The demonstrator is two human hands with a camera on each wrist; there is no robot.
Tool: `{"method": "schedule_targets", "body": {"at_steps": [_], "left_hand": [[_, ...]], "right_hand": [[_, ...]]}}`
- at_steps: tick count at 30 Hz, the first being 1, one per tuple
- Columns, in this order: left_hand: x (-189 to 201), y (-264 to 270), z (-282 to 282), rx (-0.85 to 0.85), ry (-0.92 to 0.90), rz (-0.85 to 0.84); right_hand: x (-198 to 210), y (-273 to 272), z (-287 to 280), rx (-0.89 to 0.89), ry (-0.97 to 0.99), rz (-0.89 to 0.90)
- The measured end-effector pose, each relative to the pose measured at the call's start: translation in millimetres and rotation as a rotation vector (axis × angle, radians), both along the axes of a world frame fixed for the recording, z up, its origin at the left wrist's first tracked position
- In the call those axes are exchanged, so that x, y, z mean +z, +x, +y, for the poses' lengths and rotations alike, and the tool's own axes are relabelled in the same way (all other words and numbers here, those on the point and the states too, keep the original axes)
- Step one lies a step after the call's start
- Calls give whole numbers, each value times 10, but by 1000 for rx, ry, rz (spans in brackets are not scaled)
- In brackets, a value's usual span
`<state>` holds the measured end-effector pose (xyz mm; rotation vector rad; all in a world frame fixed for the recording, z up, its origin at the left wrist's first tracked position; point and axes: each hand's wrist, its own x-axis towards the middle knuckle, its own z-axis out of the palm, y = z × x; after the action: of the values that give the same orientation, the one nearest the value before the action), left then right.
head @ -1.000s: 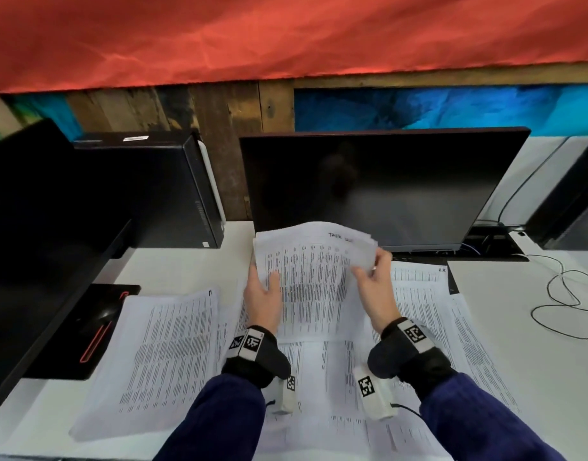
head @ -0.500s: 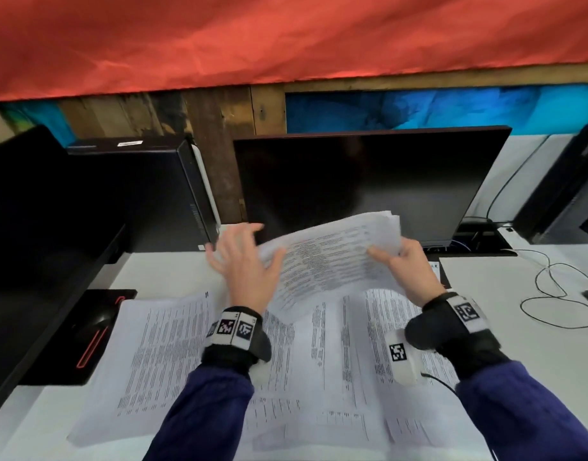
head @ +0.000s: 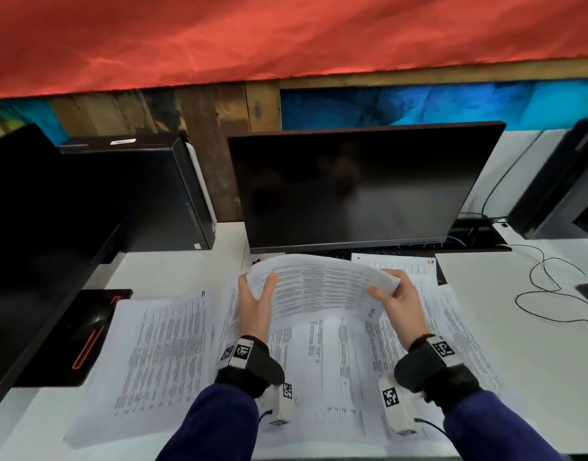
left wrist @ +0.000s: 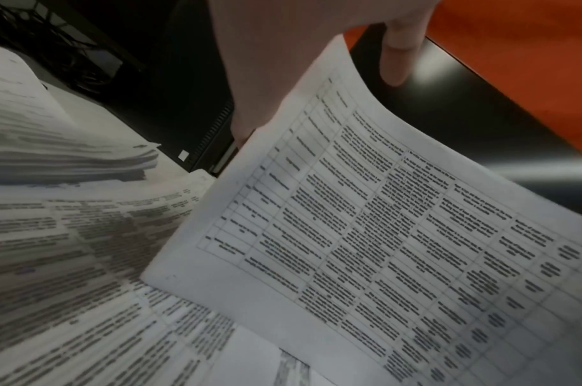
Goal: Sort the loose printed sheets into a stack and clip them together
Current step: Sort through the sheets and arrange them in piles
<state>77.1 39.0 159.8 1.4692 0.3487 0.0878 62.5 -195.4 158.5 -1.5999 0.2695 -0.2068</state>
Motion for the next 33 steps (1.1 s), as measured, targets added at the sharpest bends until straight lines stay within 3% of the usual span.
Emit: {"method": "schedule_targets", "body": {"at_steps": [3,7,11,14,16,18,21,24,26,29,31,33], "left_hand": [[115,39,-66,97,-37,24],[137,172,-101,198,-71,78],[141,238,-108,230,-12,61],[125,258,-84,222,50,34],[130,271,-64,245,195,-40],[131,314,-61,198,629,-158],[173,339,-202,-51,1352,-283],[282,306,-545,-443,1628,-445],[317,290,-735,-599,1641,-451],[438,289,-735,-505,1593,-457],[525,331,-551,-425,1418,-448],[610,386,-308,-388,1099,-377]], "right_hand": [[-15,-41,15,-46,-365,-191],[-91,-41,4,80,-915,-309],[-140,-15,-51,140,-1108,-268],[-101,23,-61,145,-1029,-236],[-49,54,-54,145,-981,-231],[-13,85,-63,150,-952,-226],[8,113,-93,161,-929,-217],[46,129,-80,171,-898,-219],[61,112,-78,151,-835,-233],[13,48,-132,-15,-603,-210],[-60,20,-210,-149,-371,-94],[-73,26,-256,-138,-126,66]]}}
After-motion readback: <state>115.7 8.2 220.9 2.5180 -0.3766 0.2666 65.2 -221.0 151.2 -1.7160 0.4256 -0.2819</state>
